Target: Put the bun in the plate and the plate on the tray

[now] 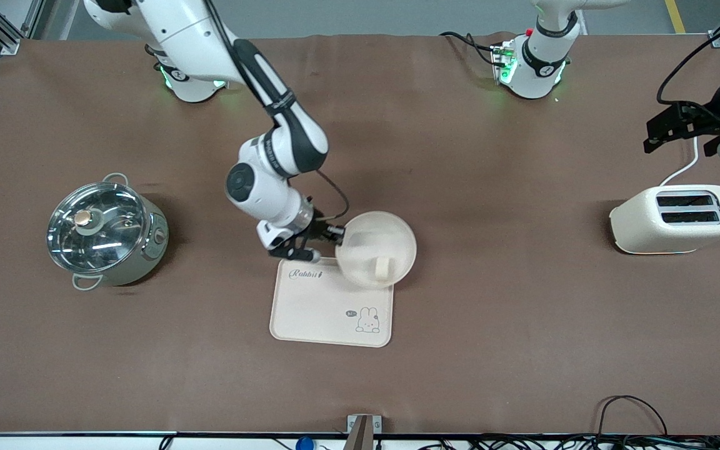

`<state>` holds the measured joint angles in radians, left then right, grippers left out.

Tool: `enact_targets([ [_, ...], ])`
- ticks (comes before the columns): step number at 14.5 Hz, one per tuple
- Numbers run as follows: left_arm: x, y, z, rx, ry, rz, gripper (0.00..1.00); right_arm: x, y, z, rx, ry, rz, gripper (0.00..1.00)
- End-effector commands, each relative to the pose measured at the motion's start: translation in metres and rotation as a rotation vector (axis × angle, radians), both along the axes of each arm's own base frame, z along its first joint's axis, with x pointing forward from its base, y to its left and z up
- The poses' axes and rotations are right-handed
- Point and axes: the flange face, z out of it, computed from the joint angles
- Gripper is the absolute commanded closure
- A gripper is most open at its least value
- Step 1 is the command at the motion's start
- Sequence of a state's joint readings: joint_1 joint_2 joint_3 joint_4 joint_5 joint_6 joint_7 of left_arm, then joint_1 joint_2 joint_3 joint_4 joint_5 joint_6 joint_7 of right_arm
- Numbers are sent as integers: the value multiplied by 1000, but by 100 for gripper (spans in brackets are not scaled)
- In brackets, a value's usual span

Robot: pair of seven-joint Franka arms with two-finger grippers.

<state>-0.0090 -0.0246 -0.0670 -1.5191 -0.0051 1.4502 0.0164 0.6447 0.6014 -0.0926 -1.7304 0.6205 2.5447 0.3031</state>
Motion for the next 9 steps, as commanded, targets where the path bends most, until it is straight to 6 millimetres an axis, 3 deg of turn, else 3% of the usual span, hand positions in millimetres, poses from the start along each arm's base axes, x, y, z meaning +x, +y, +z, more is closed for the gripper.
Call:
enact_targets([
  [1, -14, -16, -2, -1, 5, -38, 0, 43, -32, -8, -64, -44, 14, 99],
  [3, -13, -16, -3, 1, 5, -38, 0, 59, -48, -31, -74, -31, -20, 99],
  [4, -13, -15, -1, 0, 2, -37, 0, 65, -46, -41, -72, -27, -30, 99],
  [7, -10, -12, -6, -1, 10, -30, 0, 88, -51, -52, -53, -17, -88, 97],
  [8, -8, -10, -8, -2, 13, -26, 0, 89, -54, -51, -54, 5, -85, 92],
  [9, -8, -9, -8, -2, 14, -26, 0, 93, -60, -48, -52, 25, -86, 73],
])
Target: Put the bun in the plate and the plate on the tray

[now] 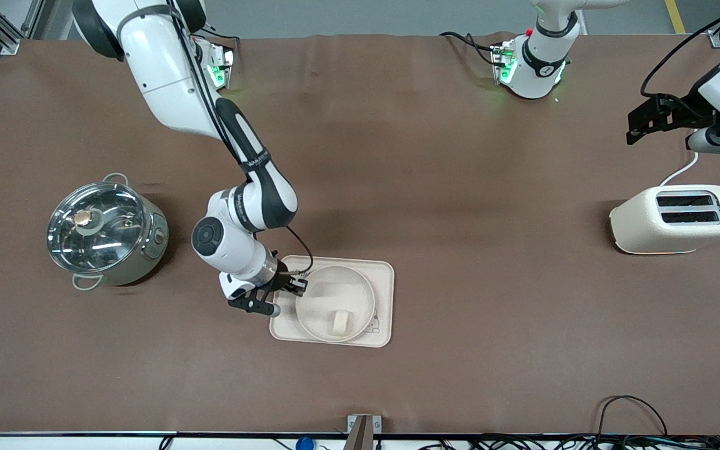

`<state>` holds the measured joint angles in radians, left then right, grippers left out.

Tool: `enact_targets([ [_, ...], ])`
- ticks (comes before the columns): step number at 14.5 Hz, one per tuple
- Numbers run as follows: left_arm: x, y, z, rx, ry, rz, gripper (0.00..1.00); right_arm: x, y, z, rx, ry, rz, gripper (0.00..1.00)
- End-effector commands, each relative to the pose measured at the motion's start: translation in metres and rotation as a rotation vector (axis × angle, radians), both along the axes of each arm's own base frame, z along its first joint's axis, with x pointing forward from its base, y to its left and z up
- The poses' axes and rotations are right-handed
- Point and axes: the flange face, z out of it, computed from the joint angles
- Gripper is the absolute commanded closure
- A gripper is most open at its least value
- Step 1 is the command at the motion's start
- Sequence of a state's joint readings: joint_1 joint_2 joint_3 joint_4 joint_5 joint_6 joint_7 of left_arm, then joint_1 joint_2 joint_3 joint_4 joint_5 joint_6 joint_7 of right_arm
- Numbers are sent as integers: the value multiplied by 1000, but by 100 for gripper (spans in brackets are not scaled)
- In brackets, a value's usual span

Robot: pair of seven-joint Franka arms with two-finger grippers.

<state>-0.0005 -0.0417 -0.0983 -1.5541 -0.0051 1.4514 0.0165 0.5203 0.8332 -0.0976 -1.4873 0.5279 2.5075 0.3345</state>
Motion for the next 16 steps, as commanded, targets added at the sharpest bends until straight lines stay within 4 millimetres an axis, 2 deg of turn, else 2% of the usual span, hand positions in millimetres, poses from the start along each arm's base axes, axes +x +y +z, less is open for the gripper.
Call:
enact_targets([
  [1, -1, 4, -2, -4, -2, -2, 0, 19, -14, 14, 24, 41, -23, 57],
  [2, -1, 5, -2, -4, -1, 0, 0, 23, -19, 21, 28, 57, -20, 33],
  [3, -1, 5, -3, -4, 1, 0, 0, 26, -23, 29, 21, 45, -6, 0],
  [4, 2, 7, -7, -4, 10, 5, 0, 26, -21, 45, 14, 21, 18, 0],
  [6, 8, 7, -14, -5, 14, 5, 0, 39, -54, 79, -66, -13, 52, 0],
  [8, 10, 8, -8, -7, -4, 8, 0, 40, -81, 117, -144, -59, 157, 0],
  [9, 10, 8, -7, -7, -7, 9, 0, 44, -104, 136, -163, -78, 167, 0],
  [12, 7, 9, -3, -6, -12, 26, 0, 31, -180, 197, -215, -24, 154, 0],
  [14, 7, 22, -2, -5, -12, 63, 0, 15, -226, 235, -253, -11, 184, 0],
  [16, 6, 22, 1, -4, -15, 87, 0, -1, -267, 271, -278, -8, 239, 0],
])
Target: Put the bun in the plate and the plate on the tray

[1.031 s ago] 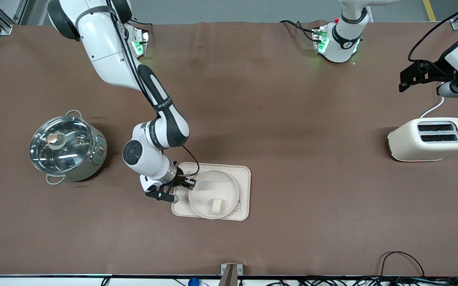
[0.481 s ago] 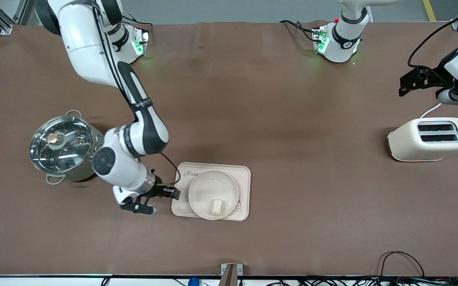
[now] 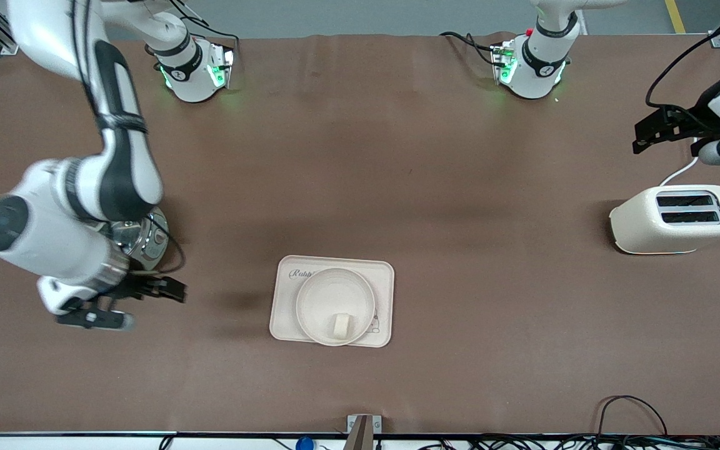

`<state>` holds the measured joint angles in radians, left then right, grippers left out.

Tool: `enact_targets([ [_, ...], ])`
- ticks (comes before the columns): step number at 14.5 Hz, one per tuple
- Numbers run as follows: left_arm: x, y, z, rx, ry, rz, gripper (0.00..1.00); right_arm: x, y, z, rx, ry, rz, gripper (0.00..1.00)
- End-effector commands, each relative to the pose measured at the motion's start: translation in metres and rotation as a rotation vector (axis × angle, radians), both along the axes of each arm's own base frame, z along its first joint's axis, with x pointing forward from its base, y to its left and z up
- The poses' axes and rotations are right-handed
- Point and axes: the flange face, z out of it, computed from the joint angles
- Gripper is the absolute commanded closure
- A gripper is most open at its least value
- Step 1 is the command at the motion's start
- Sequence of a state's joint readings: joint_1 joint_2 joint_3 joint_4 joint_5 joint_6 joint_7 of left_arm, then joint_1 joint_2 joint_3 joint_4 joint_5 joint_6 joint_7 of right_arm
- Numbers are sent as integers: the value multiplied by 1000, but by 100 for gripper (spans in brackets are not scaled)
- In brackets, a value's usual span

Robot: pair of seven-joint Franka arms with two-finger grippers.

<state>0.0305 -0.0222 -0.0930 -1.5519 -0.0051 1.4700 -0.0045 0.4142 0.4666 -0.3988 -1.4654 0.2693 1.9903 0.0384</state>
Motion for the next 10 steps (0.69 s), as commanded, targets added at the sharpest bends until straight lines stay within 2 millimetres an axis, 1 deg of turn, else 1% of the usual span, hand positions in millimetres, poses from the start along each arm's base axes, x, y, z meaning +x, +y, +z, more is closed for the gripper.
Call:
enact_targets([
  [1, -4, 2, 8, -2, -12, 33, 0, -38, -51, 46, -29, 26, 76, 0],
  [2, -4, 2, 8, -2, -12, 35, 0, -46, -70, 63, -28, 27, 69, 0],
  [3, -4, 1, 9, -2, -13, 32, 0, -55, -81, 79, -20, 27, 66, 0],
  [5, -10, -2, 11, 1, -4, 9, 0, -75, -93, 113, -36, 38, 72, 0],
  [6, -11, -5, 11, 1, 2, 4, 0, -85, -97, 130, -46, 30, 76, 0],
  [7, -12, -13, 10, 3, 5, -3, 0, -94, -101, 145, -47, 25, 79, 0],
  [8, -14, -25, 11, 7, 6, -19, 0, -102, -104, 160, -44, 10, 85, 0],
  [9, -16, -29, 12, 7, 8, -26, 0, -110, -100, 173, -36, 3, 91, 0],
  [10, -15, -29, 12, 5, 6, -42, 0, -116, -97, 181, -37, 8, 101, 0],
])
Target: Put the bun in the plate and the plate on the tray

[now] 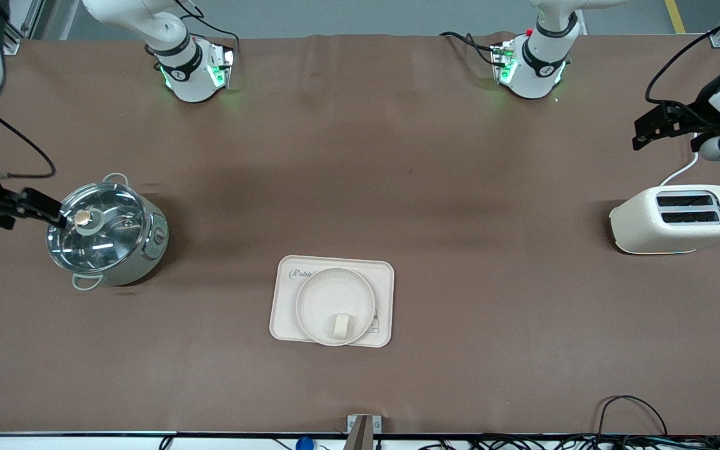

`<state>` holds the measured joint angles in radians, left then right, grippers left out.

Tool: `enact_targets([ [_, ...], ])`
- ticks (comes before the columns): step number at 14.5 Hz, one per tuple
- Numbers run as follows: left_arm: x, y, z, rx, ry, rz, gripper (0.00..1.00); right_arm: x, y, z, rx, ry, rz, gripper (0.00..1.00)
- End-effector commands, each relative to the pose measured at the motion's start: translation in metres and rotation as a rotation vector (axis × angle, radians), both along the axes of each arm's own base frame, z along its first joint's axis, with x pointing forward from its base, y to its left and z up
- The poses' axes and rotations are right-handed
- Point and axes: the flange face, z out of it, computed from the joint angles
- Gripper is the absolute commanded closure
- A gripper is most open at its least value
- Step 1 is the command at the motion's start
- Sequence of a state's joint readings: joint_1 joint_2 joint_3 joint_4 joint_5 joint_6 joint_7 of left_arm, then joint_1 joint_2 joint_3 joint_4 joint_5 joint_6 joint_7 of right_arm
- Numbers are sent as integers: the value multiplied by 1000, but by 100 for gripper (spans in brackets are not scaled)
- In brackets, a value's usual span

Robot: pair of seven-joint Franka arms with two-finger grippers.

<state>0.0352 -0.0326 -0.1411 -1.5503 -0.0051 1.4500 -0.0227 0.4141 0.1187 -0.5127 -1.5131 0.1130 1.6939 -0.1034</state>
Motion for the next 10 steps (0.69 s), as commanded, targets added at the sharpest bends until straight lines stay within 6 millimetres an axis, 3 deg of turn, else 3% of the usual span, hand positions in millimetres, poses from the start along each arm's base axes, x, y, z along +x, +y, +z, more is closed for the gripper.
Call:
enact_targets([
  [1, -8, -5, 8, 0, 0, -15, 0, -24, 11, 18, -11, 5, 38, 0],
  [10, -7, -4, 12, 0, -9, -15, 0, -26, 15, 28, -27, 34, 61, 0],
])
